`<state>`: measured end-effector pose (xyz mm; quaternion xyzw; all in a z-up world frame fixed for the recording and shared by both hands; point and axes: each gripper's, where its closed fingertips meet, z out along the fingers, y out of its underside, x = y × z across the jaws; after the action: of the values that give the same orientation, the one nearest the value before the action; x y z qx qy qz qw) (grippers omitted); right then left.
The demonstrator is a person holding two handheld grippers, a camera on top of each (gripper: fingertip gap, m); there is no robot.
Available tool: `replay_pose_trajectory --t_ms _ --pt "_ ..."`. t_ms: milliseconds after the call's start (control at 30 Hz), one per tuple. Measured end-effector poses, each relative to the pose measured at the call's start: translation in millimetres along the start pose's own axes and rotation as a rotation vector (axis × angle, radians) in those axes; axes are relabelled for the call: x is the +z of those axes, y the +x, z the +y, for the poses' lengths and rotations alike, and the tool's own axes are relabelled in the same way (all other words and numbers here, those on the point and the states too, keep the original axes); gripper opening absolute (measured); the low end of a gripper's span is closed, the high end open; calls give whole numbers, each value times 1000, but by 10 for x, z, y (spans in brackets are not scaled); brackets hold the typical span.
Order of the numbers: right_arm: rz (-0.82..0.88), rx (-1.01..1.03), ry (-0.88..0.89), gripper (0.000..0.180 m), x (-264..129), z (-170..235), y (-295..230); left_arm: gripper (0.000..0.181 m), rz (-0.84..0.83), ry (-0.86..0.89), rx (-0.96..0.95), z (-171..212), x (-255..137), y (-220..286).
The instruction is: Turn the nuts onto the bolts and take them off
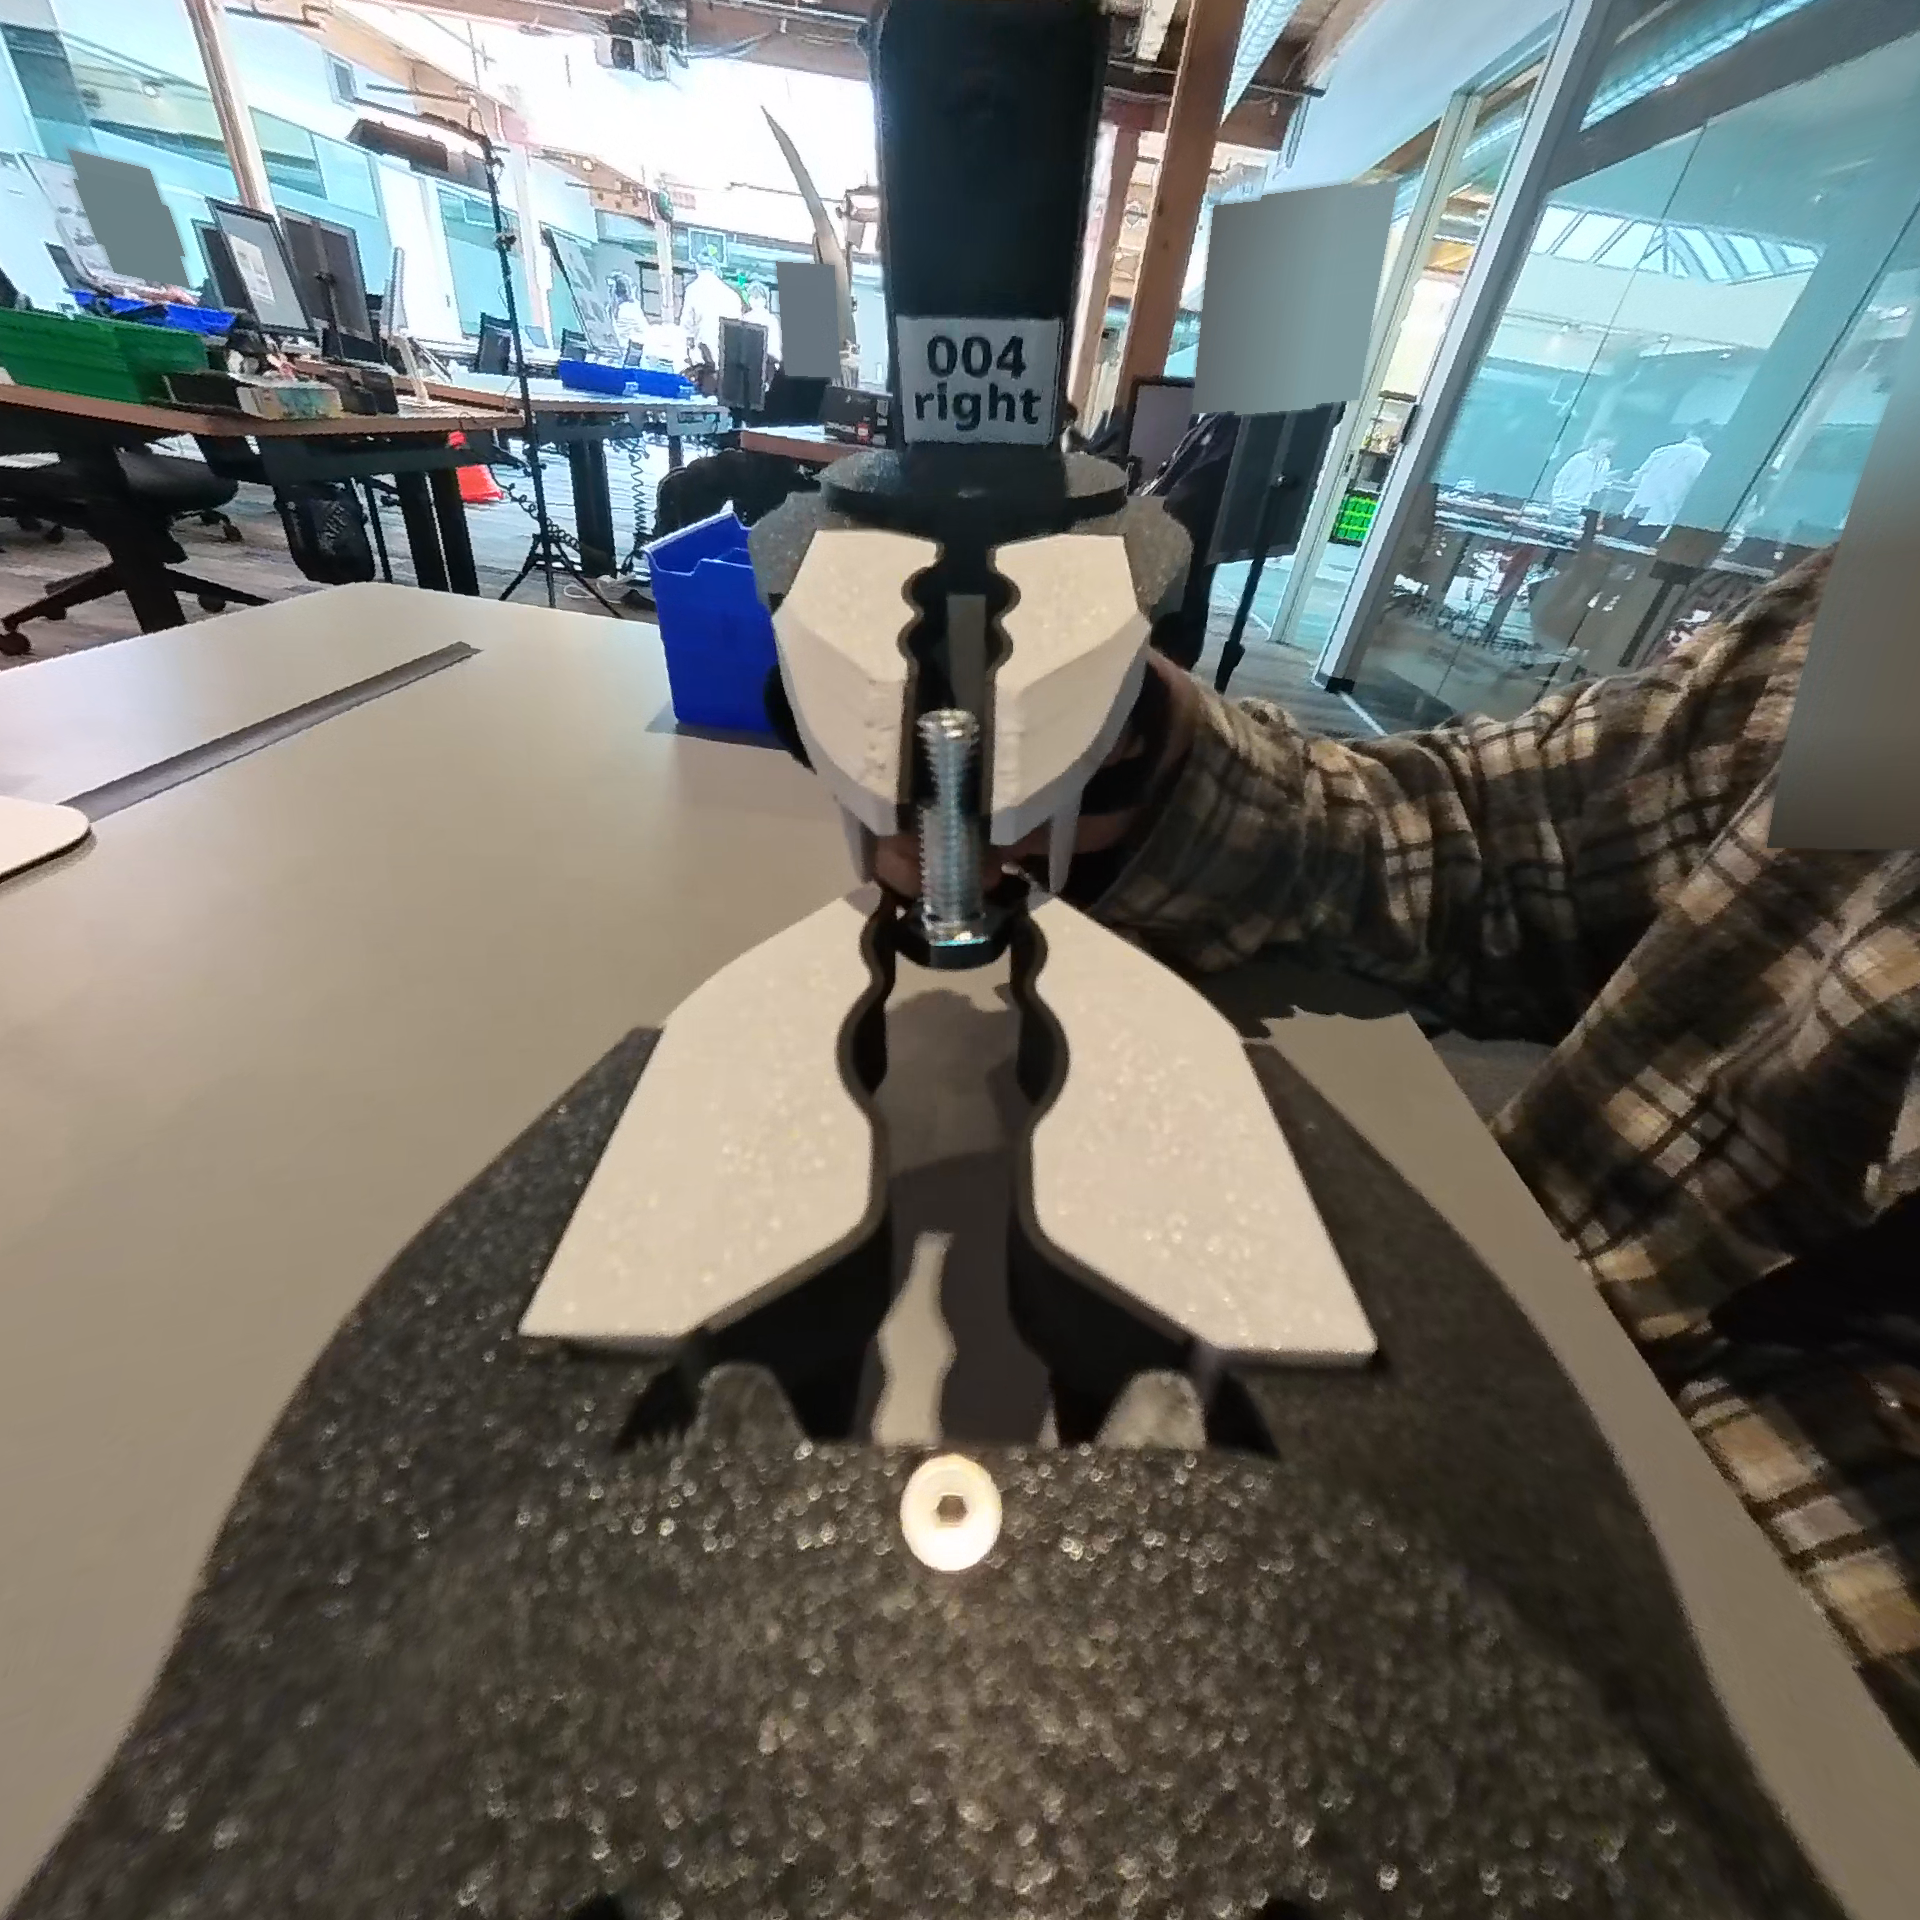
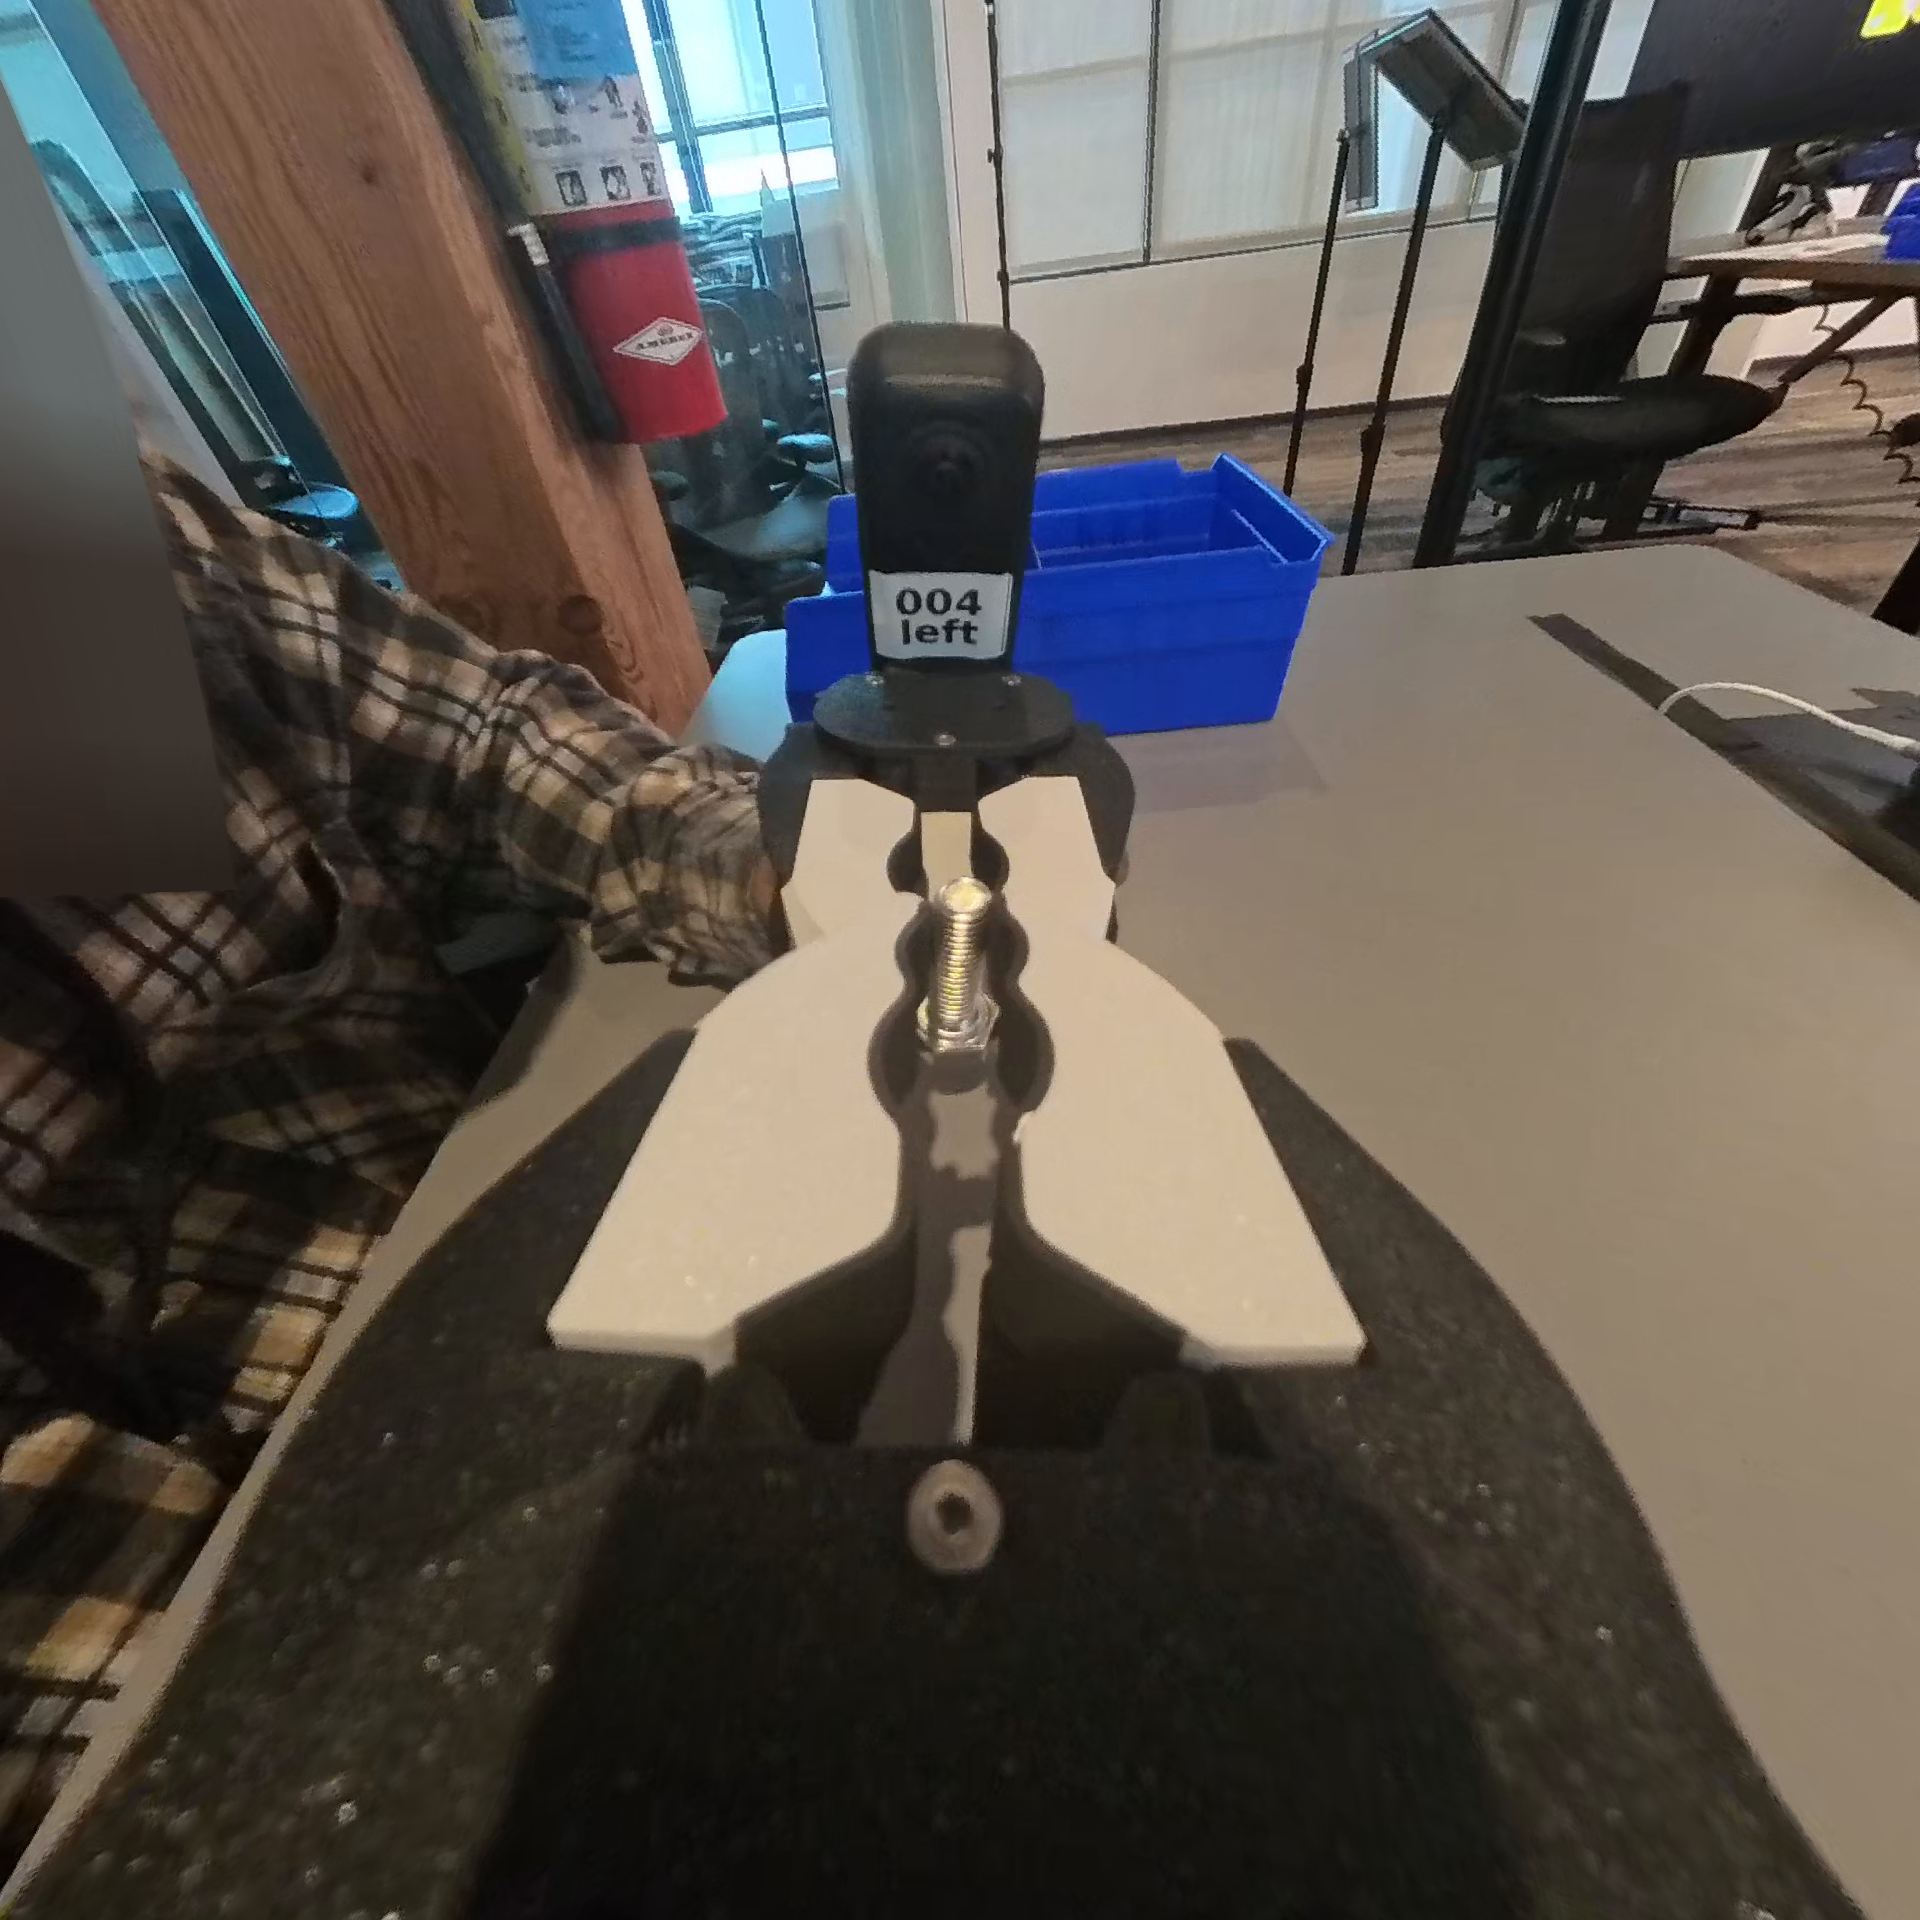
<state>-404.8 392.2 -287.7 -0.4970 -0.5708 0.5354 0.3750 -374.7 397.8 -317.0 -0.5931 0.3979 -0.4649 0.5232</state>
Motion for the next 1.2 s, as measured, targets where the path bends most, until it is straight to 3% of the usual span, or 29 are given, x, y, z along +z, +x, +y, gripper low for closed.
replay_pose_trajectory --t_ms 700,967,1067,1200 --pt "-35 -52 90 11 6 -86 -41 20 -35 -9 35 -35 -3 15" --pt "23 -80 143 20 -218 -234 50 19 -44 25 2 -78 -53 -41" --pt "147 -120 8 21 -454 -31 237 20 -83 26 11 -86 -117 -135" --pt "265 0 -398 38 -712 850 412 19 -133 28 29 -109 -202 -247"
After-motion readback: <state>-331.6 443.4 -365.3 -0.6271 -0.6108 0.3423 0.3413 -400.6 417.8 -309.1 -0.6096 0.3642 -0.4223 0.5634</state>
